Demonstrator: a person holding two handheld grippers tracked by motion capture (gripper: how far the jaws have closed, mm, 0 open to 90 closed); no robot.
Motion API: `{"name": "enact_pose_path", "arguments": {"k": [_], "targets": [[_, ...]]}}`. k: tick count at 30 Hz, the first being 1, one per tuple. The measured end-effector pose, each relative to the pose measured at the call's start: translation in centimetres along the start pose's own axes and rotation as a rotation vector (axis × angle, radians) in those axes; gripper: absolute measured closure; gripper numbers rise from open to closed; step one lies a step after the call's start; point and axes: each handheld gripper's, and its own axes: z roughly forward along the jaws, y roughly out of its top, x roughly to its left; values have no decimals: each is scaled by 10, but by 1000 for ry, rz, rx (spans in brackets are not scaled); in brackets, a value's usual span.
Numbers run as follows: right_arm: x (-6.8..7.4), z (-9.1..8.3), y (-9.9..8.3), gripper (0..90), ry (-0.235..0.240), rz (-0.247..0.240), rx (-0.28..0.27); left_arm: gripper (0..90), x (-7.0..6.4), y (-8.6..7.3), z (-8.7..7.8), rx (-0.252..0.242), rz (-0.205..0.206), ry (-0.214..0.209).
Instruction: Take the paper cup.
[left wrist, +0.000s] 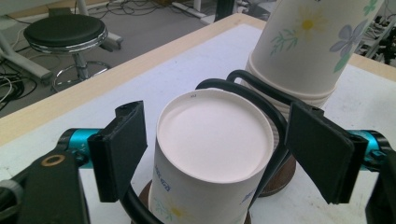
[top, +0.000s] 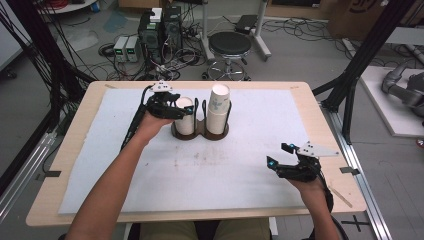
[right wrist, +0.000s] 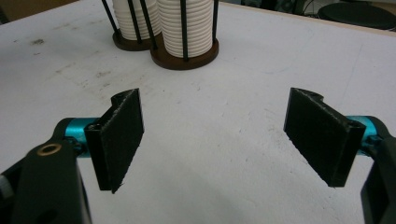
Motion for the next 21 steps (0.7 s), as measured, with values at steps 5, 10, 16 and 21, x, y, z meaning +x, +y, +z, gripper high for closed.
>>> {"name": "enact_pose_path", "arguments": {"k": [5,10,16,21], "targets": [[-1,0,0,205,0,-2,0,296,0,-1,2,17,15,8],[0,0,-1,205,-1,3,3,344,0,0,1,24,12,20],[0,0,0,205,0,3,4,357,0,4,-3,-9,-2,19],[0,1,0,206,1,-1,1,364,2,10,-12,-62,-37,10]]}}
